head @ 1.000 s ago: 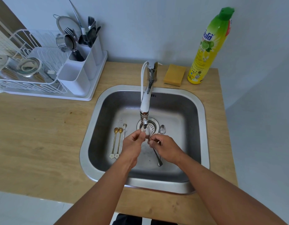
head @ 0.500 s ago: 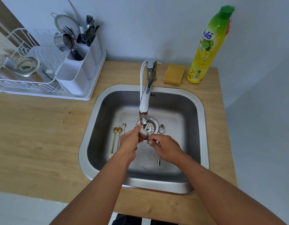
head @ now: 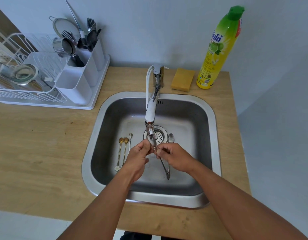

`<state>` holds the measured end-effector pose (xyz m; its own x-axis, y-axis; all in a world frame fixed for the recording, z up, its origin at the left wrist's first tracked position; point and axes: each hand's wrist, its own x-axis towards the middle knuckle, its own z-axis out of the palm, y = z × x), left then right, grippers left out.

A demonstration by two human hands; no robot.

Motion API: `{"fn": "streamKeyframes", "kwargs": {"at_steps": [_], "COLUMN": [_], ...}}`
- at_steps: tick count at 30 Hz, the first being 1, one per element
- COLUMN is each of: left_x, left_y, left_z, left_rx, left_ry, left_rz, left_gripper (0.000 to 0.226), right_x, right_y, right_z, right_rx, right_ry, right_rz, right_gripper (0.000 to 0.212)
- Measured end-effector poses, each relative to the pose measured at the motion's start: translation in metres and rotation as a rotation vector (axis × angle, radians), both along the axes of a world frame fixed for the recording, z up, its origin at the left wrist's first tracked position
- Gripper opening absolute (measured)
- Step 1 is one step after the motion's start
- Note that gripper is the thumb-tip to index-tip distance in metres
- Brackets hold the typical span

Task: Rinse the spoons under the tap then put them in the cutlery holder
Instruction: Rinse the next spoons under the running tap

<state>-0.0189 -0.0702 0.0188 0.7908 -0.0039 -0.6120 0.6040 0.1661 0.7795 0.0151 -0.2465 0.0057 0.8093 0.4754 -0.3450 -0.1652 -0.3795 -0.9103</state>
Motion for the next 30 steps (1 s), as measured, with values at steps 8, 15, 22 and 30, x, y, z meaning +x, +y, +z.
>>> {"fn": "streamKeyframes", "kwargs": {"at_steps": [8, 15, 22, 30], "left_x": [-0.002, 0.016, 0.014, 0.012], "left_y": [-0.015, -0.013, 0.007, 0.035], "left_z": [0.002, 0.007, 0.008, 0.001], "left_rx": [0.074, 0.159, 0.115, -0.143], "left_ry": [-0.042, 0.187, 0.173, 0.034], "left_rz": [0.082, 0.261, 0.086, -0.097], "left_gripper": [0.02, 0.039, 0.032, 0.05], "right_x": [0.002, -0.002, 0.003, -0.001], "right_y": [0.0, 0.0, -0.003, -0.004], "right_z": [-0.006, -0.005, -0.005, 0.0], "right_rx": [-0.007, -0.089, -0.059, 0.147], "right_ry": [0.003, -0.032, -0.004, 0.193], "right_rz": [-0.032, 0.011, -0.049, -0.02], "right_gripper": [0.02, 0.022, 0.025, 0.021]}}
